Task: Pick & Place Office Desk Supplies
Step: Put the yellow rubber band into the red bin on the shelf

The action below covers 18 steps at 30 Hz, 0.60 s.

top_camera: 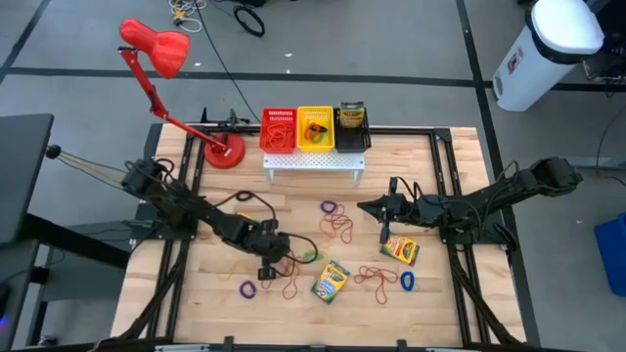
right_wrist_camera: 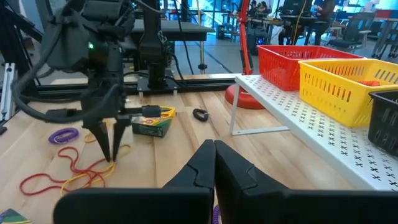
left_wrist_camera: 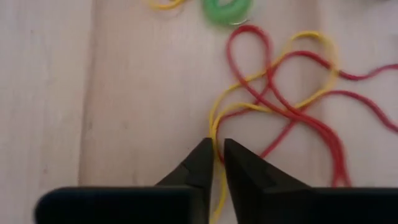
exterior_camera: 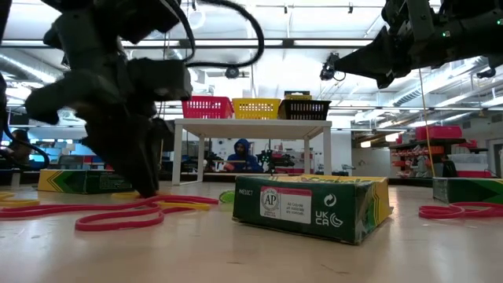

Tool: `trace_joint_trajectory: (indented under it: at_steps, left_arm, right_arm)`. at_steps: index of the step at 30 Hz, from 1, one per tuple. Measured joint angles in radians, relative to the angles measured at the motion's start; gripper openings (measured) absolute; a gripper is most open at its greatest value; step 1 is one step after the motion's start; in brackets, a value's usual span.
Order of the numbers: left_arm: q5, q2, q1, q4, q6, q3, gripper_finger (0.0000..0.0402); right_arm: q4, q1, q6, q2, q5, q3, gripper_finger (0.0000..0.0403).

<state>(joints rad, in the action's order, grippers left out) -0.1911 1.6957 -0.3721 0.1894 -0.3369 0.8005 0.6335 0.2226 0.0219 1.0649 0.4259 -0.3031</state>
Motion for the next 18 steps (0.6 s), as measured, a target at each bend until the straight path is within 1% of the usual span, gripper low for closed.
trace_joint_trajectory:
  at_steps: [4,14,18]
  left_arm:
    - [0.006,-0.029,0.0,-0.005,0.012,0.001,0.0008]
    - [0.0,-0.12,0.0,0.0,0.015,0.001,0.0015]
    - [-0.038,-0.164,0.0,0.025,0.011,0.002,0.0016]
  right_arm:
    - [0.0,0.0,0.0,0.0,0.0,0.0,0.0005]
    - [-0.001,0.0,0.0,0.0,0.0,0.0,0.0005]
    - [-0.002,0.0,0.0,0.0,0.0,0.0,0.0005]
